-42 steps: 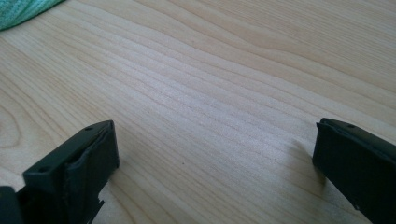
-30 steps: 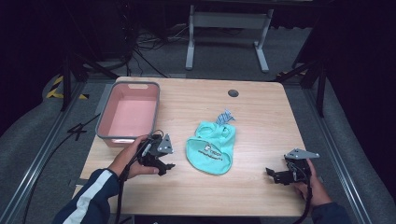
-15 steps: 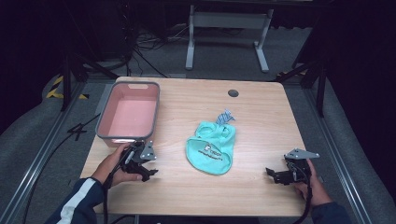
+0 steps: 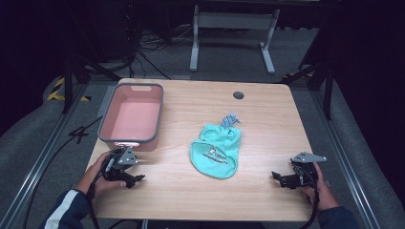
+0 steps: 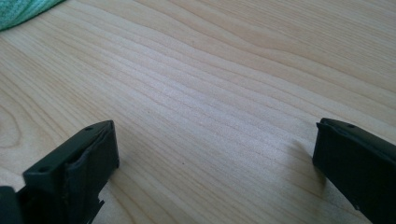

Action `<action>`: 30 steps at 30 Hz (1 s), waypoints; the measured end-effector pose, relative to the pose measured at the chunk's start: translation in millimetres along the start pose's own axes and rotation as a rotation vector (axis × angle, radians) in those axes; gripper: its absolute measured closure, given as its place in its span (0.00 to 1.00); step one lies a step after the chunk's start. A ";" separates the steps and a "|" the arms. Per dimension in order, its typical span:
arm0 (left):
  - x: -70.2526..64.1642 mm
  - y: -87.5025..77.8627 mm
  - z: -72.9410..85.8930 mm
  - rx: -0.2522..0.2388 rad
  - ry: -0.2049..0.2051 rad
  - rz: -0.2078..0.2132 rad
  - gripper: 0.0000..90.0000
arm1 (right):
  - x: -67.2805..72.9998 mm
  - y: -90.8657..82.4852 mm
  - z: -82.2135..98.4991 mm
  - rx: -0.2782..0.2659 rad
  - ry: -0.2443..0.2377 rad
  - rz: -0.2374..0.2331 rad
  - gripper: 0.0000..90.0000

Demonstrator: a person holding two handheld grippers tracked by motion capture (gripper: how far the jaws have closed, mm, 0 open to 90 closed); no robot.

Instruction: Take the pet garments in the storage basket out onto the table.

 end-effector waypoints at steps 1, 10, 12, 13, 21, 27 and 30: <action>0.0 0.0 0.0 0.000 0.000 0.000 0.25 | 0.0 0.0 0.0 0.000 0.000 0.000 0.01; 4.4 -6.2 25.5 -0.086 -0.085 0.016 0.24 | 0.0 0.0 0.0 0.000 0.001 0.000 0.01; 4.4 -6.4 28.7 -0.111 -0.098 0.028 0.23 | 0.0 0.0 0.0 0.000 0.000 0.000 0.01; 4.4 -6.4 28.7 -0.111 -0.098 0.028 0.23 | 0.0 0.0 0.0 0.000 0.001 0.000 0.01; 5.8 -10.6 45.3 -0.232 -0.152 0.024 0.19 | 0.0 0.0 0.0 0.000 0.000 0.000 0.01; 4.6 -11.5 48.6 -0.252 -0.169 0.013 0.18 | 0.0 0.0 0.0 0.000 0.000 0.000 0.01; 5.1 -11.7 48.7 -0.249 -0.167 0.011 0.17 | 0.0 0.0 0.0 0.000 0.000 0.000 0.01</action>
Point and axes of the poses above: each handheld gripper's, and its own axes: y roughly forward along the jaws, z roughly out of its underside, x roughly to its left, the point moved 9 cm from there along y, roughly forward along the jaws, and after that the axes turned 15 degrees about z, right-handed, at the moved point
